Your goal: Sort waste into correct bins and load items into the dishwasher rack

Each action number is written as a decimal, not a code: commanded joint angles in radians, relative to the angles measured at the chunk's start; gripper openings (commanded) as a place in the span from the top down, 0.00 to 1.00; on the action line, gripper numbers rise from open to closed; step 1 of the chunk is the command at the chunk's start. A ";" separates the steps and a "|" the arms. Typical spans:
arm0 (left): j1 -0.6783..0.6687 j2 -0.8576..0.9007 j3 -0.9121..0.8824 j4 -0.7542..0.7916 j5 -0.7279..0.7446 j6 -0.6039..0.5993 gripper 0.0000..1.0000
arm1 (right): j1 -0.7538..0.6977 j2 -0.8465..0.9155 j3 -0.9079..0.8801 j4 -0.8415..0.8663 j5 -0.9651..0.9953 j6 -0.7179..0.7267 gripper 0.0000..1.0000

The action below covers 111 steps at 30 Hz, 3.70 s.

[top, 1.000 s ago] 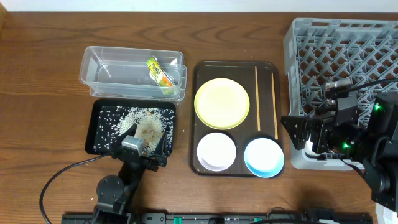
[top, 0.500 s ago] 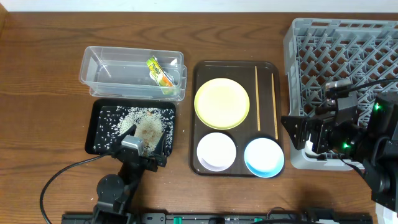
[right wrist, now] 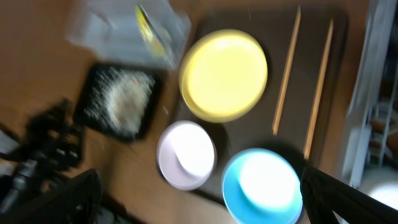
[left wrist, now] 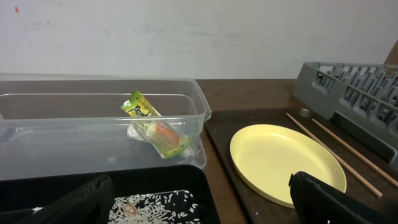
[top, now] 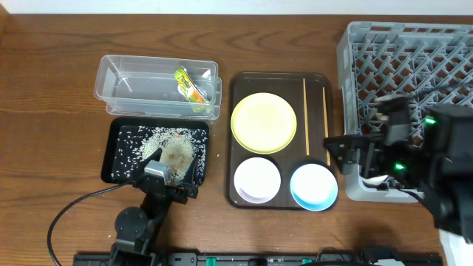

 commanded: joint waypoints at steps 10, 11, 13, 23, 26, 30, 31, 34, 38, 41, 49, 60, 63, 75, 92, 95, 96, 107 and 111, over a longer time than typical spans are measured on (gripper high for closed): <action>0.003 -0.001 -0.013 -0.040 0.006 0.017 0.08 | 0.253 0.417 -0.009 0.106 0.569 0.261 0.22; 0.003 -0.001 -0.013 -0.040 0.007 0.017 0.08 | 0.249 0.453 -0.009 0.126 0.568 0.267 0.28; 0.003 -0.001 -0.013 -0.040 0.007 0.017 0.08 | 0.248 0.525 -0.009 0.166 0.568 0.276 0.40; 0.003 -0.001 -0.013 -0.040 0.007 0.017 0.08 | 0.226 0.804 -0.009 0.297 0.583 0.332 0.70; 0.003 -0.001 -0.013 -0.040 0.006 0.017 0.08 | 0.224 0.877 -0.009 0.317 0.578 0.337 0.72; 0.003 -0.001 -0.013 -0.040 0.007 0.017 0.08 | 0.219 0.944 -0.009 0.327 0.562 0.339 0.73; 0.003 -0.001 -0.013 -0.040 0.007 0.017 0.08 | 0.219 0.958 -0.009 0.328 0.555 0.339 0.74; 0.003 -0.001 -0.013 -0.040 0.007 0.017 0.08 | 0.219 0.993 -0.009 0.338 0.540 0.338 0.78; 0.003 -0.001 -0.013 -0.040 0.007 0.017 0.08 | 0.220 1.007 -0.008 0.337 0.541 0.315 0.97; 0.003 -0.001 -0.013 -0.040 0.006 0.017 0.08 | 0.212 0.994 -0.008 0.331 0.541 0.312 0.99; 0.003 -0.001 -0.013 -0.040 0.007 0.017 0.08 | 0.156 0.838 -0.005 0.308 0.528 0.272 0.99; 0.003 -0.001 -0.013 -0.040 0.007 0.017 0.08 | 0.058 0.483 -0.003 0.293 0.510 0.062 0.99; 0.003 -0.001 -0.013 -0.040 0.006 0.017 0.08 | 0.030 0.460 -0.003 0.293 0.598 0.008 0.99; 0.003 -0.001 -0.013 -0.040 0.007 0.017 0.08 | -0.064 0.594 -0.029 0.386 0.770 -0.086 0.99; 0.003 -0.001 -0.013 -0.040 0.007 0.017 0.08 | -0.025 0.519 -0.004 0.343 0.396 -0.035 0.39; 0.003 -0.001 -0.013 -0.040 0.007 0.017 0.08 | 0.028 0.467 -0.005 0.333 0.311 -0.035 0.38; 0.003 -0.001 -0.013 -0.040 0.007 0.017 0.08 | 0.054 0.459 -0.005 0.328 0.306 -0.035 0.40; 0.003 -0.001 -0.013 -0.040 0.007 0.017 0.08 | 0.226 0.577 -0.067 0.312 0.667 0.208 0.51; 0.003 -0.001 -0.013 -0.040 0.006 0.017 0.08 | 0.214 0.666 -0.067 0.358 0.687 0.220 0.57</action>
